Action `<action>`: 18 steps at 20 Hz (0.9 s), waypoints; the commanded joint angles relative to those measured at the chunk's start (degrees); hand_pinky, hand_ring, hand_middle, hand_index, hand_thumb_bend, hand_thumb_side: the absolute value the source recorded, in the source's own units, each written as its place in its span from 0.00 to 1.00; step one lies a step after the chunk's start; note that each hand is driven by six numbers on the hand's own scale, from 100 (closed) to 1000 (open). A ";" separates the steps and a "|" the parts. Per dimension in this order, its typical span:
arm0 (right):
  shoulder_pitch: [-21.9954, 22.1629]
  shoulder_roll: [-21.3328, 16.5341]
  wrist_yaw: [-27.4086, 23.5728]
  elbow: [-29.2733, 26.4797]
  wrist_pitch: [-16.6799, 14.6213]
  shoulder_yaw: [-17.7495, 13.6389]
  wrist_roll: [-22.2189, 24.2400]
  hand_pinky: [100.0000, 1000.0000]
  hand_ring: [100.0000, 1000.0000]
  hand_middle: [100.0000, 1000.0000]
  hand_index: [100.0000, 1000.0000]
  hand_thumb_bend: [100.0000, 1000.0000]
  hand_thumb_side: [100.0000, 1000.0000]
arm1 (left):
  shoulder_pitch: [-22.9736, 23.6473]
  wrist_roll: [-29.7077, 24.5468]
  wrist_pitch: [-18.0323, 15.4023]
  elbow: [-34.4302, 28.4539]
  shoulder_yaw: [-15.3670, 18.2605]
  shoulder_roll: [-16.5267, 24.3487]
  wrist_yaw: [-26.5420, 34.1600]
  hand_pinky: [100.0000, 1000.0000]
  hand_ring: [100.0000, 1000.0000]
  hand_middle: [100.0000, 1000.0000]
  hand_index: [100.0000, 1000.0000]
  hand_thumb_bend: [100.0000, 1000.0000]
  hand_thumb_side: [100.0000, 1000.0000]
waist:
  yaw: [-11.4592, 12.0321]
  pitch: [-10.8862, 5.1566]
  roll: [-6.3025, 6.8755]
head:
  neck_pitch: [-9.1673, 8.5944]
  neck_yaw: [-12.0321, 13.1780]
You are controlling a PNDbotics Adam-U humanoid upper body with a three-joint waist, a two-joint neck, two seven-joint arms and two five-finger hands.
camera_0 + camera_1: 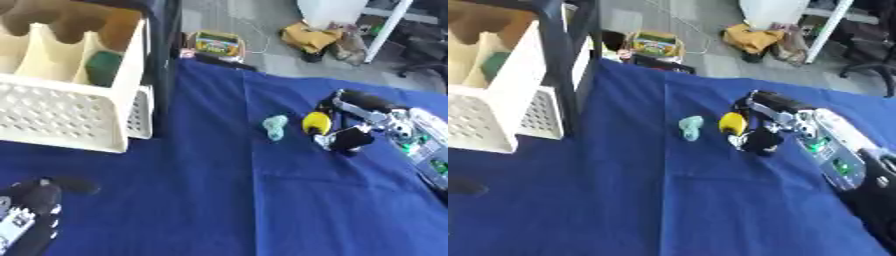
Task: Pick up objects from table and place into drawer.
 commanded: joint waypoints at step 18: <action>0.15 -3.14 -4.88 -7.00 1.81 -0.57 -1.67 0.35 0.53 0.24 0.50 0.00 0.20 | 0.20 -0.56 0.88 -0.81 0.30 -0.20 1.41 0.00 0.00 0.00 0.75 0.00 1.00 | -0.82 -4.86 0.78 | 0.47 0.22</action>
